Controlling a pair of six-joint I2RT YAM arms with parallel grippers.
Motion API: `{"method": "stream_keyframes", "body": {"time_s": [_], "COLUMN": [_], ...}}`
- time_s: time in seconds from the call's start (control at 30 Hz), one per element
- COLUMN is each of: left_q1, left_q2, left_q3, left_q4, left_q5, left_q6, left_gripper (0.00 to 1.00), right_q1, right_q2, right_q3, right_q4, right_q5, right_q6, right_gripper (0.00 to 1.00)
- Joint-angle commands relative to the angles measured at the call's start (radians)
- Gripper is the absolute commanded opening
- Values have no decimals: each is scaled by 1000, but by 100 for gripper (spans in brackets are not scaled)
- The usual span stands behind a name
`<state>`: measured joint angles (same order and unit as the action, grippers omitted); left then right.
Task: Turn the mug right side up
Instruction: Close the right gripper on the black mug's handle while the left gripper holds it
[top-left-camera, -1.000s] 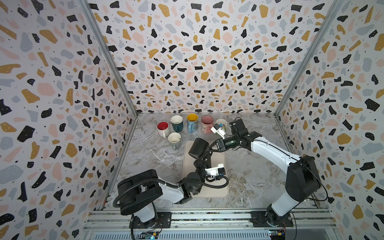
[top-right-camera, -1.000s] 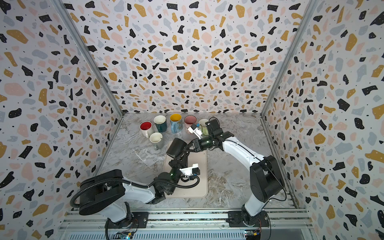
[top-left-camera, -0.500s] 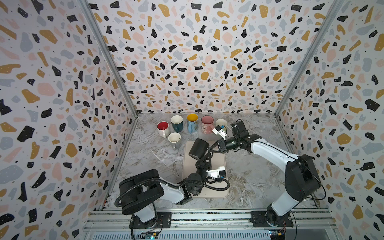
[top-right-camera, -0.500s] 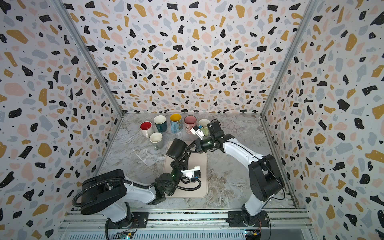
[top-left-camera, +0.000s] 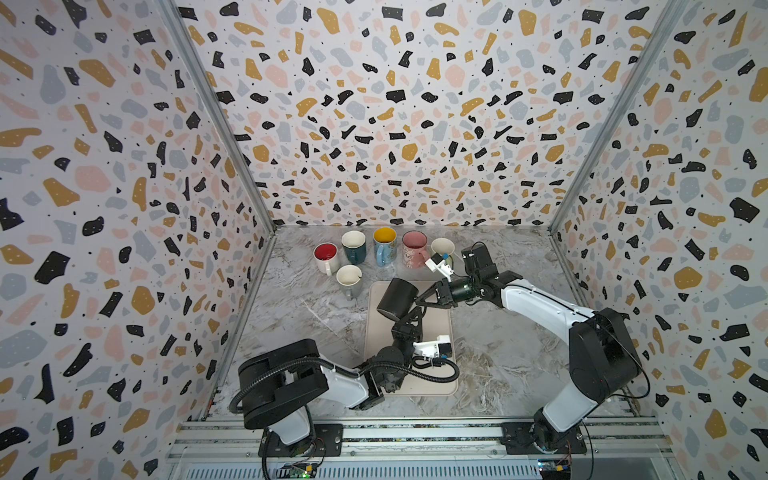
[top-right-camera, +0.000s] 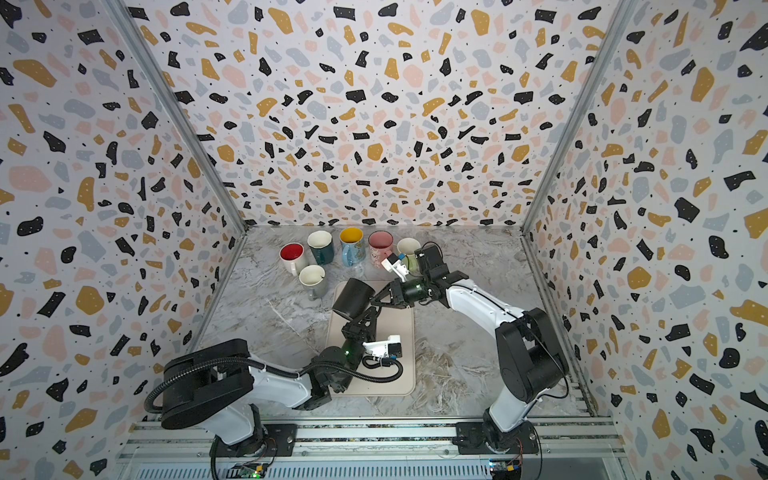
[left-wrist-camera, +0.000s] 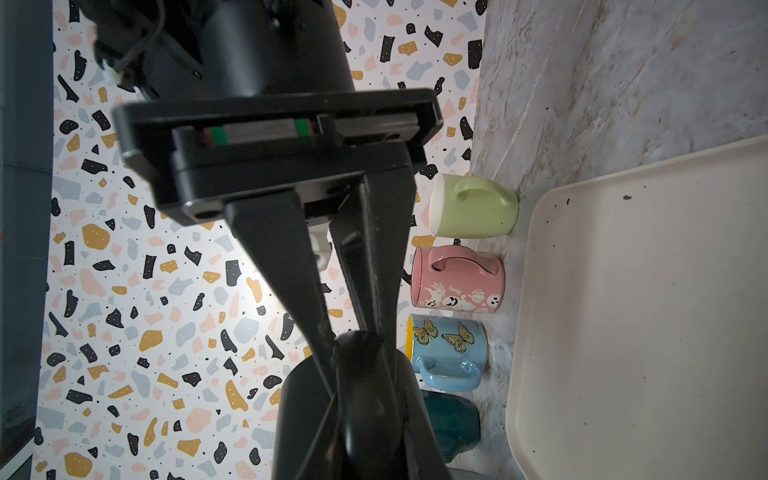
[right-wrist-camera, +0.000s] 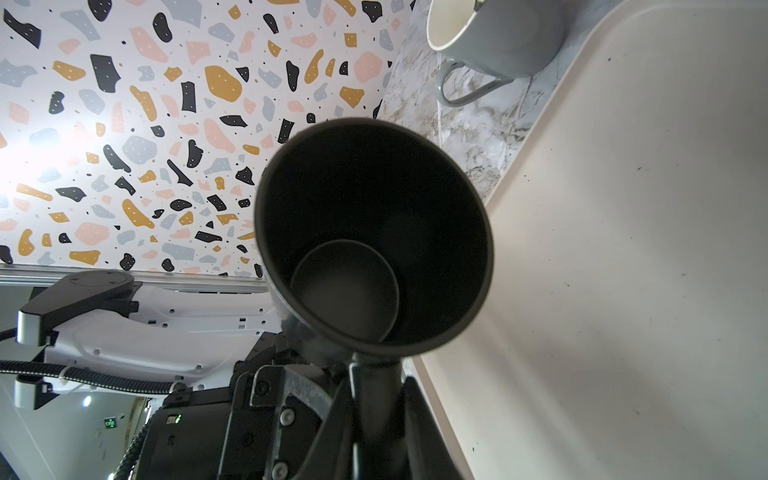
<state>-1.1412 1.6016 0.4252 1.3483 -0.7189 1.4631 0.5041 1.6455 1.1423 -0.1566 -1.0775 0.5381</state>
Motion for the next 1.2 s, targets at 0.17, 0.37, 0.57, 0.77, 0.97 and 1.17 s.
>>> {"method": "stream_keyframes", "body": {"time_s": [0.17,0.37,0.57,0.77,0.97,1.17], "left_q1": [-2,-3,-5,-5,-5,-5], "left_q2": [-27,-31,-38,-37,-37,-46], "left_q3": [39,33,25,19,9,4], "left_q4": [497,497,498,498,498,498], "left_q5": [-8,-18,-24,-42,-72,-94], "left_q6": [1,8,11,16,21,16], "left_gripper": [8,16,25,34,45,50], "right_q1": [19,10,1,-8,-13,-23], "right_q2": [-50,-57,-63,-72,-80,-85], "right_q3": [-58,-76,-88,-100,-105,-99], "right_q4": [99,138,160,201,226,244], "right_q5": [7,20,36,31,31,40], "right_q6": [31,58,74,102,116,125], "right_gripper": [0,0,0,0,0,0]}}
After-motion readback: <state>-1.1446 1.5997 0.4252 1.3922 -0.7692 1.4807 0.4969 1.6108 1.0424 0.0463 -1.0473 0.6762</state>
